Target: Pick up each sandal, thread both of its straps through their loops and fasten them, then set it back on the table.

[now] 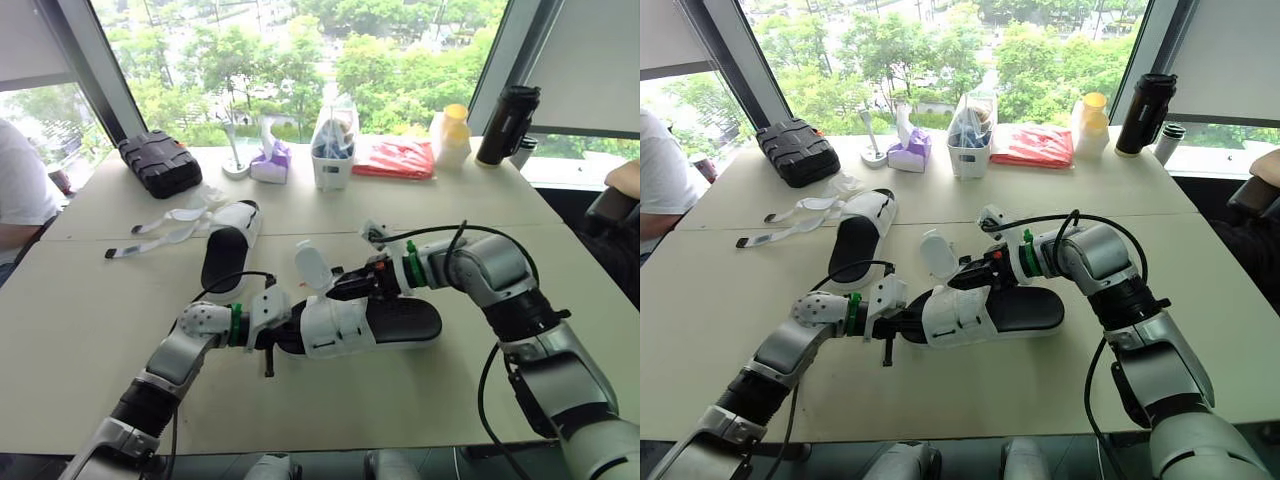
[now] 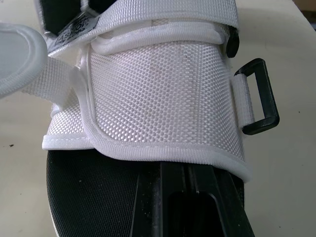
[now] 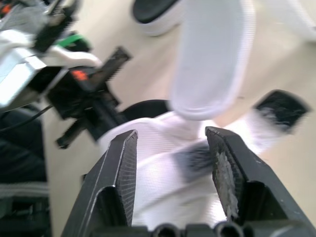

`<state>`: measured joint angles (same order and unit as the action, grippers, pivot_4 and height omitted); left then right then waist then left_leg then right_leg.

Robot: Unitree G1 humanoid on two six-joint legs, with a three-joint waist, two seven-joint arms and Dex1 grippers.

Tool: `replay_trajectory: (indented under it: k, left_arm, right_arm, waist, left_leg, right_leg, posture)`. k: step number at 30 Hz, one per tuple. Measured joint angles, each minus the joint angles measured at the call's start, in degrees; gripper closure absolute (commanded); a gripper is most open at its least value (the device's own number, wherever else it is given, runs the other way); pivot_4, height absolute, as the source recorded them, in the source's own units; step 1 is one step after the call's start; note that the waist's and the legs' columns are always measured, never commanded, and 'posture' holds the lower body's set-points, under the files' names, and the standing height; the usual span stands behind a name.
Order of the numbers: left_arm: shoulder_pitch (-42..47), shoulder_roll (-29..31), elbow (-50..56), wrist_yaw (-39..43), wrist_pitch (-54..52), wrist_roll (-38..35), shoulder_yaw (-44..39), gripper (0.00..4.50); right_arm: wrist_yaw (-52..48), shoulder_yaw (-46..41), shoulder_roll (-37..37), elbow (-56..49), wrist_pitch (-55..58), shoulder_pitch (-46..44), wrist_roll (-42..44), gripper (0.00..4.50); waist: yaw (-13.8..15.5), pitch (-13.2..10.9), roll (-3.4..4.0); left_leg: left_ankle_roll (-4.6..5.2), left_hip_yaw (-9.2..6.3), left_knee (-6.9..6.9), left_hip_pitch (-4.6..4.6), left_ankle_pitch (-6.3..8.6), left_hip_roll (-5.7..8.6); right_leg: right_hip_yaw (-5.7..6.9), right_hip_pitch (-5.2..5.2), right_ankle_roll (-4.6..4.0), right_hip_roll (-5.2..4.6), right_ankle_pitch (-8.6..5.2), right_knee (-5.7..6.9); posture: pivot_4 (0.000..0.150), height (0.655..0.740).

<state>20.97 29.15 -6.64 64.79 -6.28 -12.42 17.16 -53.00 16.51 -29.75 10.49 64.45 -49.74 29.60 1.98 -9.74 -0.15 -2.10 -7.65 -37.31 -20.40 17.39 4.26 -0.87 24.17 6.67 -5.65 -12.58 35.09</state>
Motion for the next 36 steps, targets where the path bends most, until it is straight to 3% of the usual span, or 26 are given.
replay_trajectory:
  k: [19,36]
  left_arm:
    - [0.2,0.3,0.1,0.1,-0.6,0.0,-0.1,4.50]
    - [-0.2,1.1,0.6,0.1,-0.7,0.0,-0.1,4.50]
  right_arm:
    - [-3.1,-0.8,3.4,23.2,-12.7,-9.3,-11.4,2.06]
    - [-9.8,-2.0,8.5,21.2,-7.8,-13.0,-10.5,2.06]
  waist:
    - [-0.5,0.0,0.05]
    - [-1.3,0.1,0.27]
  left_leg:
    - [-0.01,0.01,0.00,0.02,-0.01,0.05]
    - [-0.02,-0.06,0.00,0.04,-0.01,0.05]
  right_leg:
    - [-0.01,-0.04,-0.01,0.01,0.00,0.01]
    - [-0.01,-0.05,-0.01,0.00,0.00,0.03]
  posture:
    - [0.150,0.7400]
    - [0.150,0.7400]
